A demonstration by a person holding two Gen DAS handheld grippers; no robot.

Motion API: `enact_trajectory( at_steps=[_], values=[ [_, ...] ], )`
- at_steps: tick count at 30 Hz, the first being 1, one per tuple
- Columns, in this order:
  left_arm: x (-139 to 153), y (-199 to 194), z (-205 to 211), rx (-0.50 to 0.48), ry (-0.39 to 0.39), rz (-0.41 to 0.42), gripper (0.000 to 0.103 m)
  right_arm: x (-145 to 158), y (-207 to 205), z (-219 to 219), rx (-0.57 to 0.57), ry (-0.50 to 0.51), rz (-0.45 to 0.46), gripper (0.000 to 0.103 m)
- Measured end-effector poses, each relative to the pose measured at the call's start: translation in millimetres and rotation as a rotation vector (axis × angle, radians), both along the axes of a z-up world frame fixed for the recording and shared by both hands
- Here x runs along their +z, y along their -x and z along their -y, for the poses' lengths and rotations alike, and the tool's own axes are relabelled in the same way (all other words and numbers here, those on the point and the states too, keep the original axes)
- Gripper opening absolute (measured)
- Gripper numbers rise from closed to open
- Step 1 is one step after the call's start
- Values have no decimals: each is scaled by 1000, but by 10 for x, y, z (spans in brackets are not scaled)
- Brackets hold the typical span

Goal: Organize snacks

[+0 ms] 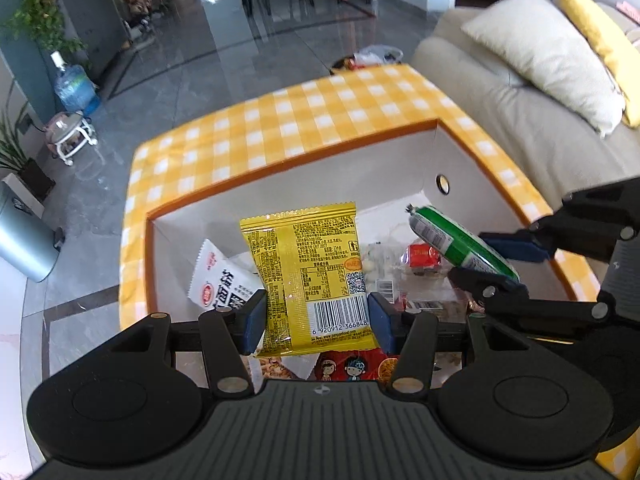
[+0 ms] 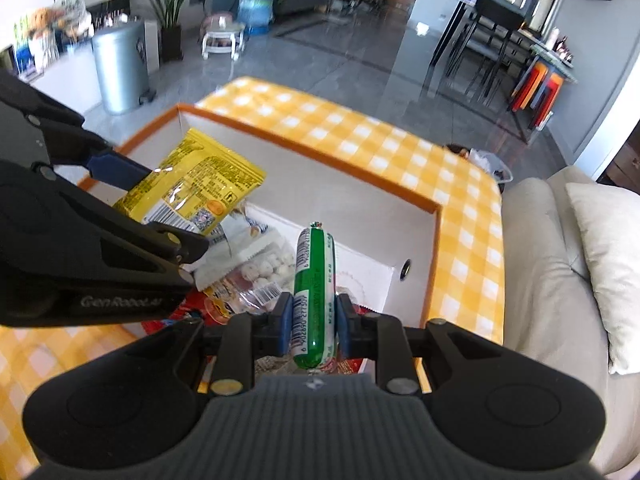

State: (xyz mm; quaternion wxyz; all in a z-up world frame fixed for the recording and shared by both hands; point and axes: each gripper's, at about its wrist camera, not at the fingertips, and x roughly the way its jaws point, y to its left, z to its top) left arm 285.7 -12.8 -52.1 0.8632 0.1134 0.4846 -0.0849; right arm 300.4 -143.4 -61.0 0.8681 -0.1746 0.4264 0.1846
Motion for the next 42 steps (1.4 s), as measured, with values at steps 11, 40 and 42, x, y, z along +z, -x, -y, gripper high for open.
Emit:
enact_trajectory(
  at_steps=[11,40,42],
  values=[
    [-363,-276,-7,-11,-33,-121,61,-349,-334,-101,43,86,-120,19],
    [395,236,-198,70,-24,166,80,294,56,142,-7,-62,44,84],
    [517,363,-225,73,-17,220,80,435,169,172,-25,-102,89,88]
  ],
)
